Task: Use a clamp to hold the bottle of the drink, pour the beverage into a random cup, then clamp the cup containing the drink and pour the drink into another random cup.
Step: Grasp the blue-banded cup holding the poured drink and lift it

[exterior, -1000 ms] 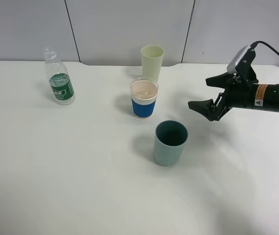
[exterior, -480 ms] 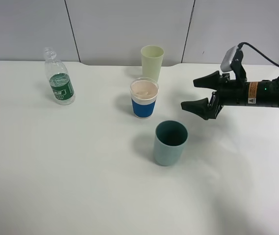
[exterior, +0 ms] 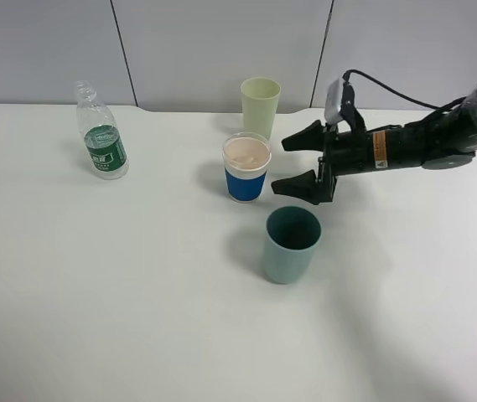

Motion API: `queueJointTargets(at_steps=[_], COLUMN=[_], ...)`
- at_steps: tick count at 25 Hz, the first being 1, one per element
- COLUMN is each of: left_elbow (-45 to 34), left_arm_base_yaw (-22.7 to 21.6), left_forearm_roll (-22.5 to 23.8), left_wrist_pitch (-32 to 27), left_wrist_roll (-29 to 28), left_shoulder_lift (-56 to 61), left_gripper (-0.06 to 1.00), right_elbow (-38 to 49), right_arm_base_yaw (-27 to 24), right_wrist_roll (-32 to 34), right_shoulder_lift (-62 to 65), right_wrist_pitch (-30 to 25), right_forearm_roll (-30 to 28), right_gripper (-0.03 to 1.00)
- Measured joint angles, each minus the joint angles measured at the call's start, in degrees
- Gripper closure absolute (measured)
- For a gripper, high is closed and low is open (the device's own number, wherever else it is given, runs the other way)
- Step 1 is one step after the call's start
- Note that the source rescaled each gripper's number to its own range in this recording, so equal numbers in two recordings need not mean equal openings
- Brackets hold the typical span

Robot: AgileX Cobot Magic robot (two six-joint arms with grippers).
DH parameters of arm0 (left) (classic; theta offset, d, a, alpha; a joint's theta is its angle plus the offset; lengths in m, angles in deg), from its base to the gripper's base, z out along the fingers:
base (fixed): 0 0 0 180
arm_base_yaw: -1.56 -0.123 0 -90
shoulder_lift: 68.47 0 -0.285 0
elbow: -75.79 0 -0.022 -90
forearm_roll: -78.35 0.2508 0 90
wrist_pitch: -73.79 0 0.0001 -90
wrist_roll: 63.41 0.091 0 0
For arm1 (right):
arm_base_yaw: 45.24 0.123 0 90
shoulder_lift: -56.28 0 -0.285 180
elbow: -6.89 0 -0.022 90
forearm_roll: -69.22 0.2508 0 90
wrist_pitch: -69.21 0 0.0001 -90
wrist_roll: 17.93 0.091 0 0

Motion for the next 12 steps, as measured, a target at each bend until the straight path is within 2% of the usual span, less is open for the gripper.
queueJointTargets(at_steps=[6,12], left_elbow=[0.0,0.0], left_arm_base_yaw=[0.0,0.0], left_forearm_roll=[0.0,0.0], left_wrist_pitch=[0.0,0.0], left_wrist_roll=[0.0,0.0], left_shoulder_lift=[0.0,0.0], left_gripper=[-0.06,-0.06], right_elbow=[-4.94,-5.39], right_arm_base_yaw=[3.28,4.0], right_wrist_roll=[3.8,3.95], right_shoulder_lift=[-3.78,-6.4], right_wrist_pitch=[0.0,0.47], right_forearm_roll=[-0.34,-1.64], right_gripper=[0.08,0.08])
